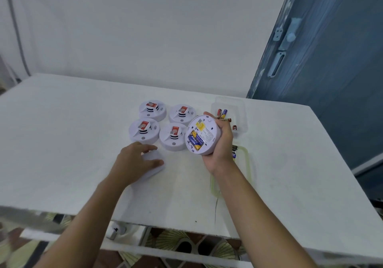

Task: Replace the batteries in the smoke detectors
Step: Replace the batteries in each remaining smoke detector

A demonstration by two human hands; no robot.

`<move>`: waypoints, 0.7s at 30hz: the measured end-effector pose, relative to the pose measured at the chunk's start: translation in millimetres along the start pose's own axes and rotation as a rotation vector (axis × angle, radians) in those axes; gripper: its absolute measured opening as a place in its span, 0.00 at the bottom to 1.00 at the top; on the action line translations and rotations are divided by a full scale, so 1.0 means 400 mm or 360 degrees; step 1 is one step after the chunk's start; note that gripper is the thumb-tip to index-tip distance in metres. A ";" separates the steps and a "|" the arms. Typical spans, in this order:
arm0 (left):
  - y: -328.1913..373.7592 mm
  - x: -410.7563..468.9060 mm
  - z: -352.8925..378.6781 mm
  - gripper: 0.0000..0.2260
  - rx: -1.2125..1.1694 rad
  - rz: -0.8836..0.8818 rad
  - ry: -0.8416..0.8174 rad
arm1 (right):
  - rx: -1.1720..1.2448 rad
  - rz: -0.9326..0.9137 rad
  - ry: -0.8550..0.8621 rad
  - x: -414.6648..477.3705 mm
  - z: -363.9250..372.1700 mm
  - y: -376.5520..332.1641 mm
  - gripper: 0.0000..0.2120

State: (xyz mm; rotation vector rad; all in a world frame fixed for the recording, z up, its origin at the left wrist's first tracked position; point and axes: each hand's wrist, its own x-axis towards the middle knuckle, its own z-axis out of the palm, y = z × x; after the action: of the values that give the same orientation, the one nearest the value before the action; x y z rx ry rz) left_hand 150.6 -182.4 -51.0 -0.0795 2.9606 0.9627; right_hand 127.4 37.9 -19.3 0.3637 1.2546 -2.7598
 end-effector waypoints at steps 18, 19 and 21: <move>0.011 0.001 0.019 0.10 0.0226 0.0329 0.0252 | 0.0286 0.0072 0.0082 -0.002 0.039 0.057 0.19; 0.033 -0.006 0.014 0.09 0.0042 0.0333 0.0328 | 0.0294 0.0046 0.0085 -0.004 0.041 0.059 0.19; 0.089 -0.024 0.002 0.09 -0.0315 0.0247 0.0335 | 0.0293 -0.0010 0.0088 -0.006 0.045 0.063 0.21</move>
State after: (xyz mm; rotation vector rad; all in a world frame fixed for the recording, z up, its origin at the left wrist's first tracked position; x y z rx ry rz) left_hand 158.1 -152.7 -30.5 0.0490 3.0860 1.3450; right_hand 131.1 7.7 -25.7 0.4540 1.0160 -2.8976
